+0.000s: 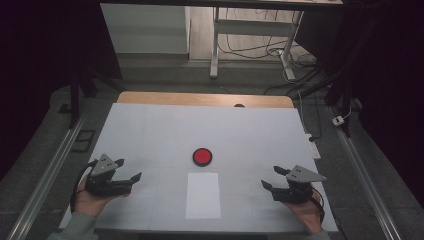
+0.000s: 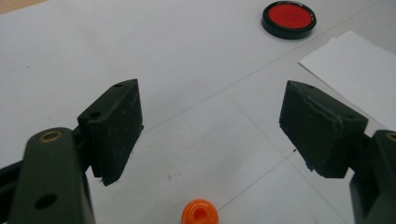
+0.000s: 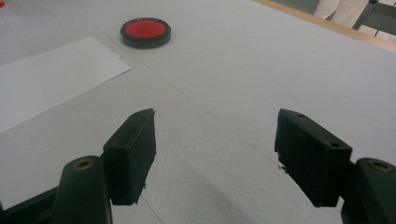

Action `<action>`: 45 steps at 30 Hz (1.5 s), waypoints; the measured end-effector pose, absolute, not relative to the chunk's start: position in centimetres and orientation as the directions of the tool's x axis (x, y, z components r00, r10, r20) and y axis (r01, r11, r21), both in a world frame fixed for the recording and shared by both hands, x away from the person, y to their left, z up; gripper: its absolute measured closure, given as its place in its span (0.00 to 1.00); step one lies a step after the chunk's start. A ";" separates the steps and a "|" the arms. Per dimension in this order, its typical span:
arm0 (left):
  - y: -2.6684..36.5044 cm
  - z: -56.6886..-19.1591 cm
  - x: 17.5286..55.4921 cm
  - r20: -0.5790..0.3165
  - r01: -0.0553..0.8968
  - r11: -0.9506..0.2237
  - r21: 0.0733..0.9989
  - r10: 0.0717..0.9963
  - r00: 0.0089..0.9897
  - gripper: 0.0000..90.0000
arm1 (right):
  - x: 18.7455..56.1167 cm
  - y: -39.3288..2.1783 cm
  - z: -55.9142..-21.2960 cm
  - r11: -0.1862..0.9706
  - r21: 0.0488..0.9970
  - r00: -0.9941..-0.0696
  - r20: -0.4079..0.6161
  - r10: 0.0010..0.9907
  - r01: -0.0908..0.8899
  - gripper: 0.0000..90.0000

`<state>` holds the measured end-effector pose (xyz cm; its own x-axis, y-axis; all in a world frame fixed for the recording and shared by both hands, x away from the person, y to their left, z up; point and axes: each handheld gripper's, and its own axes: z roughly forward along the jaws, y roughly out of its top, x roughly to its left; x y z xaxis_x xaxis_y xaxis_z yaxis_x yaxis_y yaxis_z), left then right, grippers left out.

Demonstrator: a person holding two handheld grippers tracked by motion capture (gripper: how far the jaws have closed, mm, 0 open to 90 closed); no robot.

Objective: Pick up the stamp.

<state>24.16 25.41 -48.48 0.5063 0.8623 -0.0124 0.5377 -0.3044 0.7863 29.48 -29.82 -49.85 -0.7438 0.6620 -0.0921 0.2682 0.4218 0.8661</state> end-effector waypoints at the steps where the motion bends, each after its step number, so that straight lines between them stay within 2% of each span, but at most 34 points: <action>1: 25.5 -48.5 24.1 -0.013 0.543 -0.302 0.784 0.866 0.500 0.24 | 29.5 -29.8 -49.9 0.426 0.863 -0.742 -0.093 0.664 0.272 0.33; 26: 26.0 -50.4 23.0 0.007 0.600 -0.374 0.708 0.853 0.523 0.31 | 29.6 -29.7 -50.3 0.435 0.856 -0.744 -0.093 0.662 0.280 0.33; 45: 26.7 -52.4 22.8 -0.020 0.632 -0.372 0.680 0.852 0.523 0.49 | 29.6 -29.7 -50.3 0.445 0.850 -0.739 -0.105 0.666 0.280 0.34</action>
<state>22.76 26.69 -52.35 0.5232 0.8519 -0.0204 0.6322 -0.3720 0.6796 29.61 -29.66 -50.34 -0.7389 0.6655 -0.1049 0.2804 0.4453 0.8503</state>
